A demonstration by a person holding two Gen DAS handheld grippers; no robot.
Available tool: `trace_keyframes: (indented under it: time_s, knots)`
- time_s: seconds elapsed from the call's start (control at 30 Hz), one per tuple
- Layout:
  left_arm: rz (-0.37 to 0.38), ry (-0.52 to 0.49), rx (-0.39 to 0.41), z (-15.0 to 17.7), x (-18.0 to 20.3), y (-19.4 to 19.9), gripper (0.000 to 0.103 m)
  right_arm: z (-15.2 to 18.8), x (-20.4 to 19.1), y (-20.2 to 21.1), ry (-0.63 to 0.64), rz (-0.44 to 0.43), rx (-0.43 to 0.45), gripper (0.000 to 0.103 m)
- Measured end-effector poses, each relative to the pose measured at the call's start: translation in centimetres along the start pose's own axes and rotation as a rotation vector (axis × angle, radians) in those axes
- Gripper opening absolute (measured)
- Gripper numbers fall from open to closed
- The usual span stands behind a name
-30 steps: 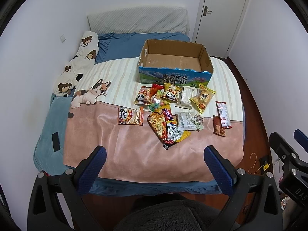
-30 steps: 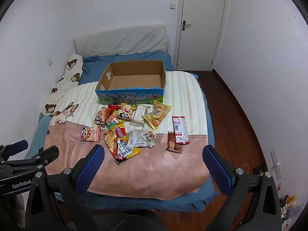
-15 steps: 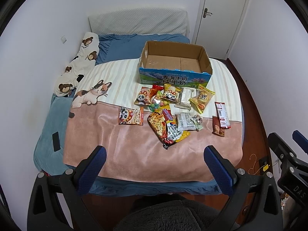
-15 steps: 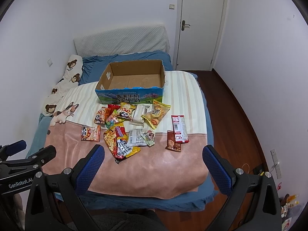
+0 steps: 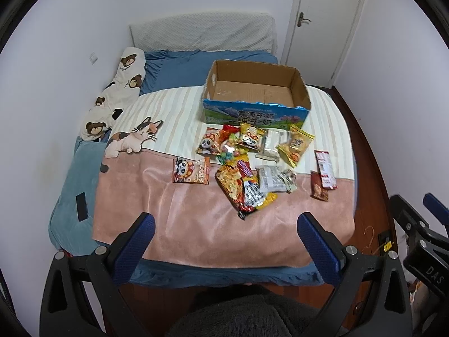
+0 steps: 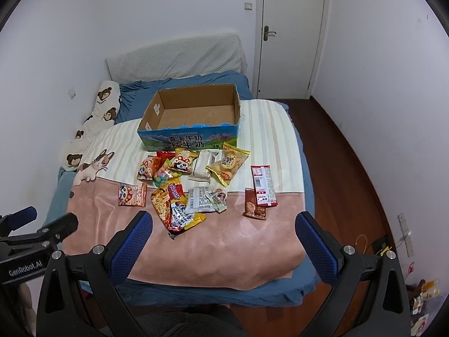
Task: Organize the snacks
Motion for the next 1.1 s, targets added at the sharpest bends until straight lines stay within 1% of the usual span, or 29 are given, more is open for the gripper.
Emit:
trace_keyframes:
  time_s: [0.07,0.17,0.27,0.33,0.4,0.47,0.5,0.53,0.57,0.6,0.67,0.73,0.8,0.83,0.87,0.93,0.97,1.0,1.1]
  knots:
    - [-0.005,0.034,0.001,-0.2,-0.7,-1.2,0.103,0.1,0.2,-1.7,-0.012,-0.002,-0.019,0.103]
    - [-0.027,0.086,-0.03,-0.4,-2.0,-4.4,0.103,0.3,0.3,-5.7,-0.024,-0.031,-0.074,0.103]
    - [-0.04,0.137,-0.101,-0.6,-3.1,-9.0,0.103,0.9,0.0,-11.0,-0.03,-0.058,-0.151,0.103]
    - [-0.036,0.168,-0.166,-0.4,-3.4,-12.7,0.103,1.5,-0.1,-14.8,-0.017,-0.052,-0.214,0.103]
    - [-0.019,0.209,-0.245,0.0,-3.4,-17.1,0.103,2.0,-0.4,-18.6,-0.017,-0.069,-0.265,0.103]
    - [0.026,0.253,-0.323,0.7,-3.1,-20.9,0.103,2.3,-0.6,-21.8,-0.04,-0.097,-0.312,0.103]
    - [0.051,0.285,-0.376,1.0,-2.7,-23.4,0.103,2.4,-0.6,-23.7,-0.051,-0.105,-0.329,0.102]
    - [0.076,0.309,-0.414,1.4,-2.4,-25.1,0.103,2.4,-0.7,-25.0,-0.055,-0.112,-0.344,0.101]
    - [0.103,0.35,-0.458,1.8,-2.0,-27.3,0.101,2.4,-0.7,-26.4,-0.063,-0.119,-0.358,0.097]
    - [0.126,0.388,-0.486,2.1,-1.7,-28.9,0.101,2.4,-0.6,-27.7,-0.072,-0.125,-0.37,0.091]
    - [0.164,0.456,-0.542,2.5,-1.2,-32.1,0.101,2.5,-0.6,-30.0,-0.095,-0.148,-0.4,0.085]
    - [0.198,0.519,-0.574,2.7,-0.6,-35.2,0.101,2.8,-0.6,-31.7,-0.118,-0.163,-0.434,0.084]
    - [0.2,0.555,-0.603,3.1,-0.1,-37.4,0.1,3.0,-0.5,-32.8,-0.136,-0.182,-0.452,0.084]
    - [0.215,0.576,-0.611,3.2,0.2,-38.5,0.095,3.0,-0.6,-33.2,-0.146,-0.196,-0.46,0.084]
    - [0.199,0.586,-0.62,3.6,0.3,-39.2,0.084,3.0,-0.7,-33.3,-0.151,-0.206,-0.467,0.085]
    - [0.19,0.575,-0.59,3.9,0.5,-39.4,0.084,2.9,-1.2,-33.7,-0.158,-0.234,-0.483,0.085]
    - [0.181,0.547,-0.568,4.0,0.6,-39.0,0.083,2.9,-1.4,-33.8,-0.156,-0.244,-0.489,0.085]
    - [0.162,0.497,-0.55,4.0,0.7,-38.5,0.081,2.9,-1.7,-34.0,-0.153,-0.255,-0.499,0.085]
    - [0.058,0.241,-0.504,4.5,0.5,-36.6,0.08,3.0,-2.7,-34.9,-0.158,-0.286,-0.529,0.085]
Point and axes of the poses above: each gripper's, at about its wrist camera, not at the fingertips, and y roughly against the way its jaws point, x to its right, z to its underside, the point moved 8 cm from there along -y, roughly the way its jaws point, and after that the axes turned 2 degrees about z, right-handed, at the moved point
